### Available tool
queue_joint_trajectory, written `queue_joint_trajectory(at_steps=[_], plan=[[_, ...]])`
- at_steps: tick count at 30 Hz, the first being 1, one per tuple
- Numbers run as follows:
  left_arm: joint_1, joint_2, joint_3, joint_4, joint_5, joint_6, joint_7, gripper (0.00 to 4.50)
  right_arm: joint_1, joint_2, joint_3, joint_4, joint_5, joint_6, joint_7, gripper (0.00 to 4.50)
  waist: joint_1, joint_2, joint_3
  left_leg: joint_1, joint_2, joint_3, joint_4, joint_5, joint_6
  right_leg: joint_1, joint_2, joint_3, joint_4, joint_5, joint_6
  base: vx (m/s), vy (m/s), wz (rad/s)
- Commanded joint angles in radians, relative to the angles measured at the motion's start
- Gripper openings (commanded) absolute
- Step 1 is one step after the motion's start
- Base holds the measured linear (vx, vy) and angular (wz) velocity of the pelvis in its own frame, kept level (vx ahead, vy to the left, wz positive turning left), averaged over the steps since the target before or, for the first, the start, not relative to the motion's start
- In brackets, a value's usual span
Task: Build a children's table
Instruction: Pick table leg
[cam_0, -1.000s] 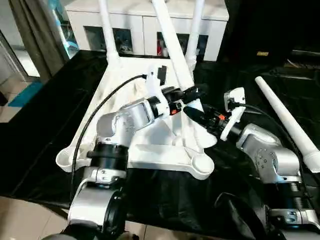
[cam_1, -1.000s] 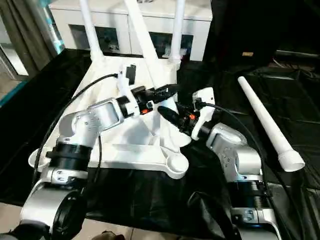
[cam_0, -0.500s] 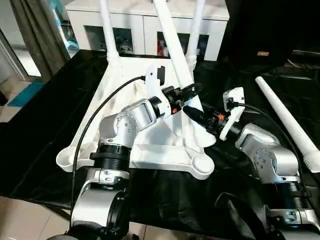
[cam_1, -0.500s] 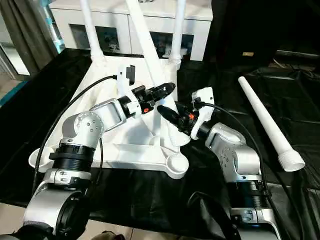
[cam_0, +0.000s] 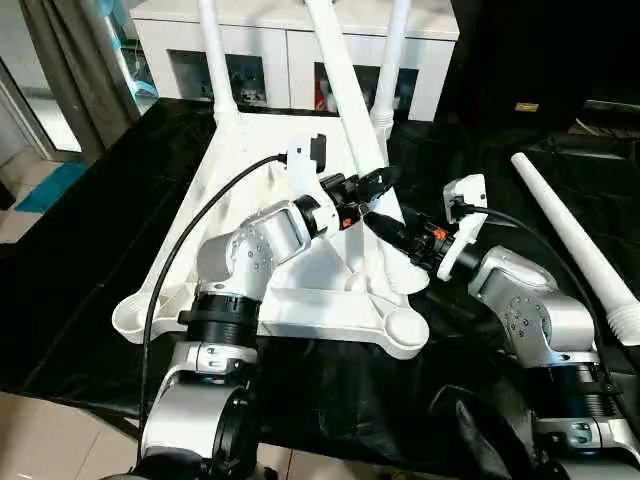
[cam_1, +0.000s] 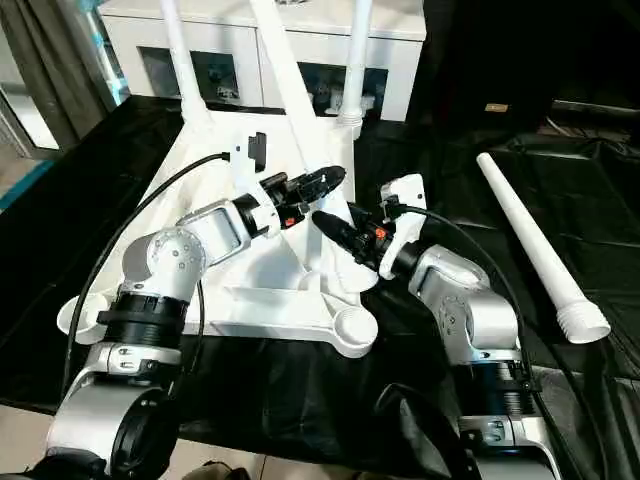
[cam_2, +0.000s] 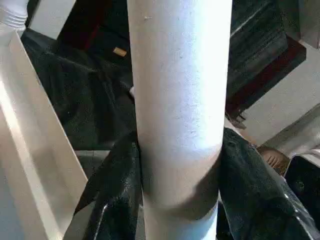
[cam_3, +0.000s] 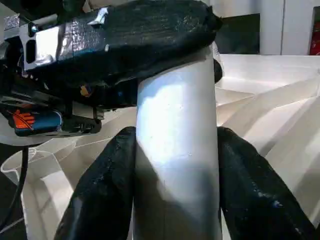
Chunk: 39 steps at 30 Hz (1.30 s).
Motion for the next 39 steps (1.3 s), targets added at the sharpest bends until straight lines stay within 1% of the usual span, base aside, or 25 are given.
queue_joint_trajectory(at_steps=[1,2,3,5,8,11,13,14,17,18,19,20,23,28,29,30,31,32,33,34,35,36,37,38,39], plan=[[-0.014,-0.01,-0.029,-0.027,0.017,-0.027,0.004,1.91,-0.015,0.011,0.009,-0.026,0.017,0.014,0.001,2.56,0.002,-0.021,-0.083,0.023,0.047,-0.023,-0.069,-0.166,0.092,0.052,-0.037,0.032,-0.068,-0.222,-0.215,0.0,0.0,0.0],[-0.018,-0.008,-0.036,-0.029,0.032,-0.039,0.016,1.9,-0.015,0.014,0.015,-0.033,-0.003,0.0,-0.023,2.62,0.002,-0.02,-0.083,0.023,0.047,-0.024,-0.07,-0.166,0.09,0.052,-0.038,0.032,-0.067,-0.22,-0.215,0.0,0.0,0.0],[-0.024,-0.001,-0.049,-0.033,0.053,-0.051,0.03,1.9,-0.015,0.015,0.033,-0.039,-0.052,-0.025,-0.069,2.79,0.002,-0.021,-0.083,0.022,0.048,-0.025,-0.07,-0.162,0.085,0.052,-0.038,0.032,-0.065,-0.218,-0.213,0.0,0.0,0.0],[-0.027,0.003,-0.059,-0.038,0.066,-0.059,0.038,1.89,-0.014,0.014,0.046,-0.044,-0.081,-0.037,-0.095,2.96,0.001,-0.021,-0.083,0.023,0.047,-0.024,-0.07,-0.162,0.076,0.052,-0.037,0.032,-0.066,-0.222,-0.208,0.0,0.0,0.0],[-0.034,0.006,-0.072,-0.049,0.083,-0.069,0.057,1.89,-0.015,0.011,0.088,-0.055,-0.138,-0.025,-0.141,2.97,0.0,-0.021,-0.082,0.022,0.047,-0.025,-0.071,-0.165,0.067,0.052,-0.036,0.033,-0.066,-0.226,-0.203,0.0,0.0,0.0],[-0.038,0.006,-0.077,-0.066,0.092,-0.075,0.072,1.89,-0.011,0.021,0.136,-0.066,-0.183,0.018,-0.184,2.97,-0.002,-0.021,-0.082,0.023,0.045,-0.024,-0.071,-0.171,0.065,0.051,-0.035,0.033,-0.066,-0.229,-0.202,0.0,0.0,0.0],[-0.038,0.005,-0.079,-0.073,0.092,-0.072,0.075,1.89,-0.012,0.028,0.154,-0.056,-0.212,0.028,-0.218,2.97,-0.003,-0.022,-0.082,0.022,0.045,-0.023,-0.071,-0.174,0.063,0.051,-0.035,0.033,-0.066,-0.231,-0.202,0.0,0.0,0.0],[-0.037,0.005,-0.08,-0.076,0.092,-0.071,0.076,1.89,-0.014,0.033,0.16,-0.047,-0.223,0.032,-0.237,2.97,-0.004,-0.021,-0.082,0.022,0.045,-0.024,-0.071,-0.178,0.06,0.05,-0.036,0.034,-0.067,-0.24,-0.197,0.0,0.0,0.0],[-0.034,0.006,-0.086,-0.084,0.09,-0.073,0.08,1.88,-0.019,0.061,0.159,-0.02,-0.238,0.054,-0.289,2.6,-0.004,-0.021,-0.082,0.023,0.044,-0.024,-0.072,-0.18,0.056,0.049,-0.035,0.034,-0.067,-0.24,-0.197,0.0,0.0,0.0],[-0.034,0.008,-0.087,-0.086,0.089,-0.073,0.08,1.88,-0.019,0.064,0.159,-0.019,-0.236,0.058,-0.291,2.6,-0.004,-0.02,-0.083,0.023,0.044,-0.024,-0.072,-0.178,0.056,0.049,-0.035,0.034,-0.066,-0.233,-0.197,0.0,0.0,0.0],[-0.034,0.008,-0.087,-0.086,0.088,-0.073,0.08,1.88,-0.019,0.064,0.16,-0.019,-0.236,0.058,-0.291,2.36,-0.003,-0.02,-0.083,0.023,0.045,-0.024,-0.072,-0.177,0.056,0.05,-0.034,0.034,-0.065,-0.221,-0.198,0.0,0.0,0.0],[-0.033,0.008,-0.086,-0.088,0.088,-0.072,0.08,1.88,-0.02,0.066,0.159,-0.02,-0.236,0.056,-0.292,2.25,-0.003,-0.019,-0.083,0.024,0.045,-0.023,-0.071,-0.177,0.058,0.05,-0.034,0.034,-0.065,-0.211,-0.2,0.0,0.0,0.0],[-0.032,0.007,-0.085,-0.091,0.086,-0.068,0.078,1.88,-0.024,0.072,0.154,-0.024,-0.231,0.05,-0.294,2.06,-0.002,-0.019,-0.083,0.023,0.044,-0.023,-0.071,-0.176,0.059,0.051,-0.035,0.035,-0.064,-0.204,-0.204,0.0,0.0,0.0],[-0.032,0.007,-0.083,-0.091,0.078,-0.063,0.074,1.88,-0.02,0.073,0.134,-0.041,-0.183,0.033,-0.246,1.94,-0.003,-0.019,-0.083,0.023,0.045,-0.023,-0.071,-0.175,0.063,0.052,-0.035,0.034,-0.063,-0.2,-0.205,0.0,0.0,0.0],[-0.032,0.008,-0.083,-0.091,0.077,-0.063,0.073,2.44,-0.02,0.072,0.134,-0.042,-0.181,0.033,-0.243,1.94,-0.002,-0.019,-0.083,0.023,0.045,-0.023,-0.07,-0.176,0.063,0.052,-0.035,0.034,-0.063,-0.2,-0.205,0.0,0.0,0.0],[-0.033,0.016,-0.085,-0.087,0.069,-0.067,0.046,2.58,-0.011,0.064,0.124,-0.064,-0.138,0.026,-0.185,1.94,-0.002,-0.018,-0.084,0.023,0.044,-0.023,-0.07,-0.176,0.067,0.053,-0.034,0.034,-0.063,-0.196,-0.206,0.0,0.0,0.0],[-0.03,0.021,-0.083,-0.095,0.042,-0.046,0.01,2.58,-0.003,0.056,0.119,-0.08,-0.109,0.026,-0.144,1.93,0.0,-0.019,-0.084,0.024,0.043,-0.022,-0.069,-0.181,0.075,0.055,-0.037,0.034,-0.064,-0.197,-0.209,0.0,0.0,0.0],[-0.027,0.023,-0.078,-0.105,0.019,-0.03,-0.015,2.65,0.005,0.046,0.117,-0.096,-0.086,0.024,-0.105,1.93,0.002,-0.016,-0.084,0.021,0.045,-0.024,-0.069,-0.172,0.08,0.055,-0.037,0.034,-0.06,-0.184,-0.215,0.0,0.0,0.0],[-0.026,0.024,-0.077,-0.107,0.015,-0.027,-0.019,2.65,0.007,0.044,0.117,-0.099,-0.082,0.024,-0.097,1.93,0.001,-0.017,-0.085,0.022,0.046,-0.023,-0.069,-0.168,0.083,0.056,-0.037,0.034,-0.058,-0.173,-0.219,0.0,0.0,0.0],[-0.023,0.028,-0.064,-0.119,-0.028,-0.002,-0.066,2.79,0.023,0.023,0.116,-0.13,-0.042,0.023,-0.023,1.93,0.001,-0.021,-0.085,0.021,0.046,-0.023,-0.067,-0.163,0.089,0.056,-0.035,0.033,-0.056,-0.159,-0.225,0.0,0.0,0.0],[-0.023,0.033,-0.057,-0.118,-0.048,0.006,-0.094,2.94,0.033,0.008,0.114,-0.147,-0.018,0.026,0.02,1.93,0.004,-0.022,-0.084,0.022,0.047,-0.022,-0.067,-0.161,0.095,0.058,-0.037,0.034,-0.056,-0.158,-0.231,0.0,0.0,0.0],[-0.023,0.041,-0.056,-0.114,-0.062,0.018,-0.123,3.02,0.039,0.0,0.108,-0.158,0.002,0.034,0.046,1.93,0.005,-0.02,-0.083,0.022,0.047,-0.023,-0.067,-0.162,0.097,0.057,-0.038,0.034,-0.056,-0.162,-0.233,0.0,0.0,0.0],[-0.021,0.05,-0.06,-0.114,-0.073,0.03,-0.152,3.03,0.043,-0.006,0.103,-0.164,0.015,0.04,0.062,1.93,0.005,-0.02,-0.083,0.023,0.047,-0.022,-0.067,-0.166,0.097,0.055,-0.037,0.034,-0.058,-0.177,-0.236,0.0,0.0,0.0],[-0.01,0.084,-0.09,-0.127,-0.1,0.063,-0.256,3.02,0.05,-0.021,0.089,-0.174,0.043,0.052,0.097,1.93,0.007,-0.022,-0.082,0.024,0.045,-0.022,-0.067,-0.167,0.098,0.055,-0.038,0.034,-0.059,-0.198,-0.234,0.0,0.0,0.0],[-0.005,0.099,-0.104,-0.133,-0.107,0.073,-0.294,3.02,0.053,-0.026,0.079,-0.175,0.056,0.059,0.109,1.93,0.007,-0.02,-0.082,0.023,0.046,-0.022,-0.068,-0.169,0.095,0.053,-0.037,0.034,-0.058,-0.206,-0.232,0.0,0.0,0.0]])
